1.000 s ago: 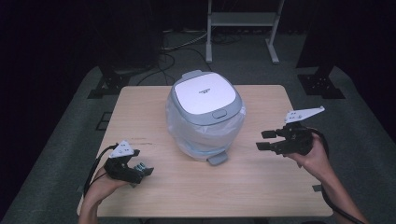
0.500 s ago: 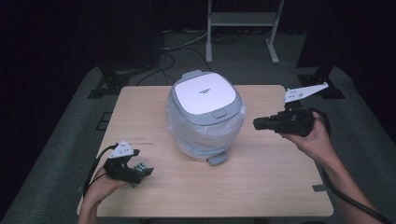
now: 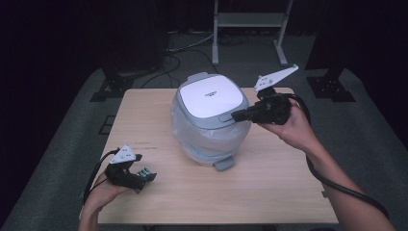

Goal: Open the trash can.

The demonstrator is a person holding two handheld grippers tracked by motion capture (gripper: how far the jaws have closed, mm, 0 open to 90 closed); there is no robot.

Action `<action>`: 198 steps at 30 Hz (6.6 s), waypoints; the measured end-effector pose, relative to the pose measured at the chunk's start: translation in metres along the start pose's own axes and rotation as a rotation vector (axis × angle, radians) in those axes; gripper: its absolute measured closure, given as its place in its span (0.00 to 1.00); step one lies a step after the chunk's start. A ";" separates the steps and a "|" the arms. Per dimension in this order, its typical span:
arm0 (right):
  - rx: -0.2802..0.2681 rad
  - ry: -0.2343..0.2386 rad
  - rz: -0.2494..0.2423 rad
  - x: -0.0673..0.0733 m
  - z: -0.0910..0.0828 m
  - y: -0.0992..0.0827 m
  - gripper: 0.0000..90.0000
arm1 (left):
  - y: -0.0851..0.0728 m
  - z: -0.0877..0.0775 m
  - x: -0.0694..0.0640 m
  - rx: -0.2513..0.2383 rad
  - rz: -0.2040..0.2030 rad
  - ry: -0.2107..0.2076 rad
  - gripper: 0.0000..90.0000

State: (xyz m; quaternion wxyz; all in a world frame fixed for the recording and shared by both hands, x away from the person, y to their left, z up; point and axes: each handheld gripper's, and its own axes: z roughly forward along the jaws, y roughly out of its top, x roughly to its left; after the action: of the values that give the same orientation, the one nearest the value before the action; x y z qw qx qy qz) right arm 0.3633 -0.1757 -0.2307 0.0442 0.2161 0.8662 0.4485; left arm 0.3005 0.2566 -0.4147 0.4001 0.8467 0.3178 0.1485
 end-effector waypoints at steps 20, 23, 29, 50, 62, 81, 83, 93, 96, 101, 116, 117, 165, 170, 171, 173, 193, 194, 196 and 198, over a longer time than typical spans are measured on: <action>0.026 -0.013 -0.011 -0.004 0.025 0.011 1.00 | -0.003 -0.002 0.003 0.000 -0.008 0.003 0.09; 0.034 -0.017 -0.015 -0.004 0.026 0.011 1.00 | -0.003 -0.002 0.003 0.002 -0.007 0.003 0.09; 0.030 -0.008 -0.010 -0.004 0.026 0.008 1.00 | -0.004 -0.001 0.003 0.006 -0.007 -0.001 0.09; -0.044 -0.012 0.042 -0.013 -0.015 -0.038 0.67 | -0.006 -0.003 0.004 0.012 -0.004 0.008 0.09; -0.046 -0.017 0.108 -0.027 -0.019 -0.083 0.54 | -0.007 0.000 0.003 0.027 0.002 0.009 0.09; -0.039 -0.030 0.162 -0.042 -0.005 -0.145 0.42 | -0.008 0.008 0.001 0.047 0.017 0.006 0.09; -0.033 -0.031 0.166 -0.043 -0.003 -0.151 0.41 | -0.009 0.008 0.001 0.049 0.016 0.008 0.09; -0.029 -0.033 0.185 -0.047 0.005 -0.178 0.40 | -0.012 0.011 0.002 0.053 0.010 0.014 0.09; -0.026 -0.038 0.189 -0.048 0.006 -0.185 0.40 | -0.012 0.011 0.002 0.053 0.011 0.017 0.09; -0.019 -0.044 0.193 -0.048 0.007 -0.195 0.39 | -0.014 0.012 0.002 0.061 0.012 0.017 0.09; -0.006 -0.040 0.198 -0.047 0.018 -0.218 0.38 | -0.024 0.015 0.007 0.099 -0.006 0.041 0.09; -0.006 -0.039 0.198 -0.047 0.018 -0.220 0.37 | -0.026 0.016 0.008 0.105 -0.010 0.043 0.09; 0.007 -0.024 0.193 -0.042 0.028 -0.238 0.36 | -0.018 0.011 0.016 0.190 -0.032 -0.047 0.37; 0.006 -0.025 0.193 -0.041 0.027 -0.238 0.36 | -0.003 -0.002 0.016 0.194 -0.012 -0.053 0.37; 0.007 -0.025 0.193 -0.041 0.027 -0.238 0.36 | 0.000 -0.005 0.016 0.191 -0.009 -0.054 0.37; 0.011 -0.026 0.191 -0.041 0.028 -0.238 0.36 | 0.006 -0.011 0.016 0.191 -0.003 -0.060 0.37; 0.014 -0.030 0.186 -0.041 0.028 -0.237 0.35 | 0.068 -0.044 0.011 0.198 0.066 -0.083 0.37; 0.013 -0.029 0.185 -0.041 0.028 -0.237 0.35 | 0.072 -0.045 0.010 0.197 0.070 -0.084 0.37; 0.016 -0.029 0.185 -0.041 0.028 -0.237 0.34 | 0.078 -0.046 0.009 0.195 0.080 -0.089 0.37; 0.020 -0.028 0.184 -0.041 0.028 -0.237 0.34 | 0.085 -0.048 0.008 0.192 0.085 -0.093 0.37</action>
State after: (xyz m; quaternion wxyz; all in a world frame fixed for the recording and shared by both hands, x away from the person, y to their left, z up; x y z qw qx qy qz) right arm 0.3287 -0.2908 -0.4412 0.0126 0.3013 0.8464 0.4390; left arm 0.3179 0.2495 -0.3186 0.3248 0.8997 0.2757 0.0948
